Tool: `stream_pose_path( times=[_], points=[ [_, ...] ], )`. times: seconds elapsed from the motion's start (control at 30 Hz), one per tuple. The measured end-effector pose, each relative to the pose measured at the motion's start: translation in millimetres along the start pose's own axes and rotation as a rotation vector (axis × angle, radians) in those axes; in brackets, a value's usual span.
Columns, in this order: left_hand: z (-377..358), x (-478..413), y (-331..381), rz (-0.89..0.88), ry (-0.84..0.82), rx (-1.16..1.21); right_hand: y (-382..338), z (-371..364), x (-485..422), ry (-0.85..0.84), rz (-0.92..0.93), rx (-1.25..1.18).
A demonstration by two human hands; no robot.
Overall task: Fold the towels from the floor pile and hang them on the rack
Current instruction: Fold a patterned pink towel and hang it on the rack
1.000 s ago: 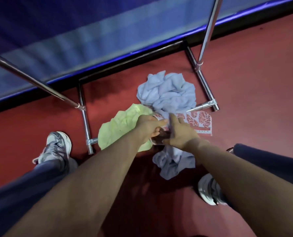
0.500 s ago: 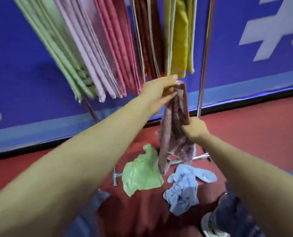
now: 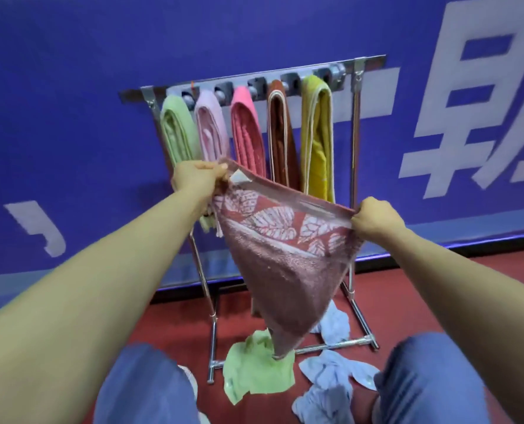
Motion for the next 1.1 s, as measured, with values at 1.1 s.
stream_pose_path(
  times=[1.1],
  points=[
    [75.7,21.4,-301.9,0.324,-0.104,-0.37,-9.0,-181.5,-17.1,-0.127,-0.182,-0.465]
  ],
)
Point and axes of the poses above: each hand's wrist, its own x-axis away from the middle knuckle, its own z-axis out of the back of the hand, y = z × x, the point moved 10 cm from there along -x, towards the middle knuckle, and after that the axes turned 12 degrees about x, right-handed, at the moved point
